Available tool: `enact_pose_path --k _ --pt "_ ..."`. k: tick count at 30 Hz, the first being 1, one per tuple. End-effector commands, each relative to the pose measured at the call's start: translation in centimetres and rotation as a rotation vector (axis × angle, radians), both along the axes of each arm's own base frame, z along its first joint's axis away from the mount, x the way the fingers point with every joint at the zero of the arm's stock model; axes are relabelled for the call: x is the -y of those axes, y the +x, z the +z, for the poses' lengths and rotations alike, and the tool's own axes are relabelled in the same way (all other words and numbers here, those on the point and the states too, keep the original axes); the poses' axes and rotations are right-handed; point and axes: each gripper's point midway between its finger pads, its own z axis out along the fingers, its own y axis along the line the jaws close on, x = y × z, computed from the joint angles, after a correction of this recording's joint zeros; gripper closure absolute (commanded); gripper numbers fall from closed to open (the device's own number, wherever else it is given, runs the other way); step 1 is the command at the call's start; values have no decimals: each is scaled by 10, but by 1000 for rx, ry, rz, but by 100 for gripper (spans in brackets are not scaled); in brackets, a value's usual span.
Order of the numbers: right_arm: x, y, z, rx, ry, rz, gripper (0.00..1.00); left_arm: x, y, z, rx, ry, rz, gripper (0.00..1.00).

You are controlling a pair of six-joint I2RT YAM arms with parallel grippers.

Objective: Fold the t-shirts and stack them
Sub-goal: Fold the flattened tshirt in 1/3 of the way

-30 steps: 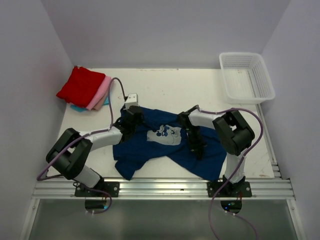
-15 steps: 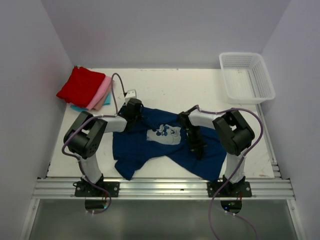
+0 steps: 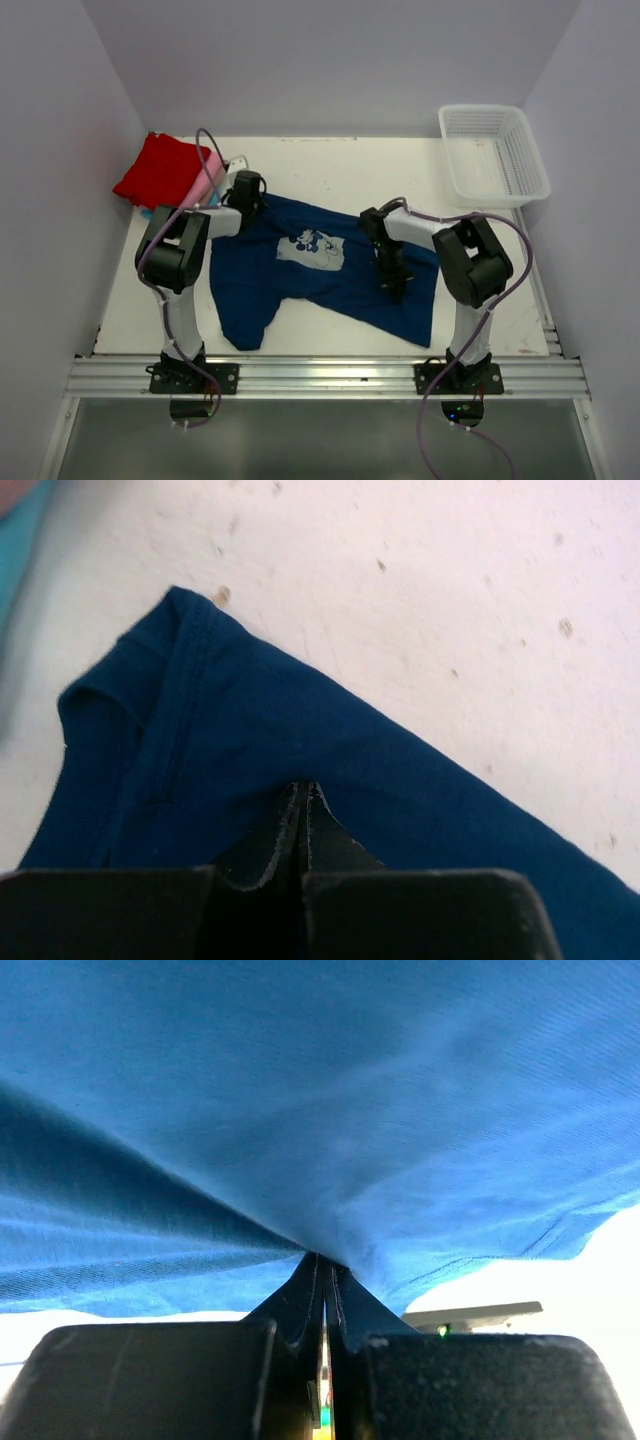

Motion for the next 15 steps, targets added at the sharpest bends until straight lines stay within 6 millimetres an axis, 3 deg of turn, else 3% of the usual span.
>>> enact_pose_path --k 1,10,15 --pt "8 37 -5 99 -4 7 100 -26 11 -21 -76 -12 46 100" --pt "34 74 -12 113 -35 -79 100 -30 41 -26 -89 -85 36 100" --pt "21 100 3 198 41 -94 100 -35 39 -19 -81 -109 32 100"
